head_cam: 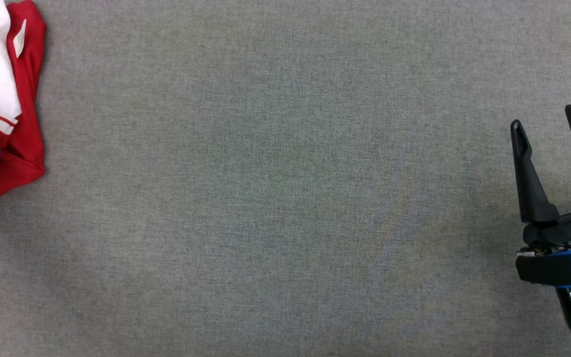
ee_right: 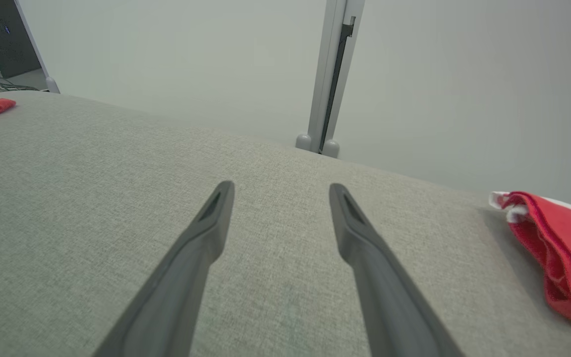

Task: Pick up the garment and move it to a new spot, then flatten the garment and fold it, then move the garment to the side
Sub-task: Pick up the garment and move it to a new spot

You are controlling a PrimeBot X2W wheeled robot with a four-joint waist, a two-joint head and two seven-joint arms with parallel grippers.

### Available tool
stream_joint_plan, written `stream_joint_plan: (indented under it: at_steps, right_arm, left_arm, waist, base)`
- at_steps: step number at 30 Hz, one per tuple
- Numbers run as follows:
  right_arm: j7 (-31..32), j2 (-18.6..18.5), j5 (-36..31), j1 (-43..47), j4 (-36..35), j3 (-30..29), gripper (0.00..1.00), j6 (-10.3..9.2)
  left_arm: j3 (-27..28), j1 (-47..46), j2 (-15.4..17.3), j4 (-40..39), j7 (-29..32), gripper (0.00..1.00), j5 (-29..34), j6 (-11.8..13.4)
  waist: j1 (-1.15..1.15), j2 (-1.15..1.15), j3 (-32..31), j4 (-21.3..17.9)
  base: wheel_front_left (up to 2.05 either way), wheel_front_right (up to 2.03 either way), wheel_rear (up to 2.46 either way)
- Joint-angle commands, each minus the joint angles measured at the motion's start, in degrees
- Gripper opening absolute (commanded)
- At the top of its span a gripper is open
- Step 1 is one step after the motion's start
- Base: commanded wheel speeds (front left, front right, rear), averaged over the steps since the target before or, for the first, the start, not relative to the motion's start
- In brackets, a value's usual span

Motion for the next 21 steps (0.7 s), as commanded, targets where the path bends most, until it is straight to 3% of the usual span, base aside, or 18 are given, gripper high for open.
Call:
stream_joint_plan:
  at_steps: [1,8,9,10,11,12,21]
  right_arm:
    - [0.16,-0.56,-0.04,-0.57,-0.42,0.20,1.00,0.03]
    - [1.07,-0.88,0.25,-0.79,-0.21,1.21,1.00,0.03]
    - [0.95,-0.97,0.34,-0.74,-0.01,1.34,1.00,0.02]
    - [0.99,-0.97,0.35,-0.65,0.10,1.51,1.00,0.02]
    - [1.04,-1.00,0.45,-0.62,0.21,1.59,1.00,0.02]
    - [0.98,-0.99,0.45,-0.63,0.37,1.69,1.00,0.03]
    - [-0.69,0.43,1.37,-0.31,2.98,2.40,1.00,0.02]
  left_arm:
    - [-0.51,-0.49,0.09,1.63,1.97,1.00,-0.12,-0.27]
    - [-1.49,-0.21,-1.41,6.26,12.30,1.00,-1.80,-0.64]
    - [-1.49,-0.01,-1.57,6.66,13.91,0.91,-2.03,-0.70]
    - [-1.60,0.18,-1.55,6.95,15.50,0.49,-2.23,-0.76]
    - [-1.78,0.29,-1.53,7.13,16.68,0.16,-2.29,-0.83]
    - [-1.88,0.40,-1.41,7.22,17.40,0.00,-2.47,-0.88]
    - [-3.26,-1.08,0.65,2.85,11.56,0.00,-3.95,-1.21]
  waist:
    - [0.00,-0.01,-0.28,0.12]
    - [0.00,-0.01,-1.39,0.21]
    - [0.00,-0.01,-1.69,0.12]
    - [0.00,-0.01,-1.95,-0.01]
    - [0.00,-0.01,-2.19,-0.14]
    - [0.00,-0.01,-2.48,-0.28]
    - [0.00,-0.01,-5.76,-2.00]
  base:
    - [0.00,0.00,0.00]
    - [0.00,0.00,0.00]
    - [0.00,0.00,0.00]
    - [0.00,0.00,0.00]
    - [0.00,0.00,0.00]
    - [0.00,0.00,0.00]
    - [0.00,0.00,0.00]
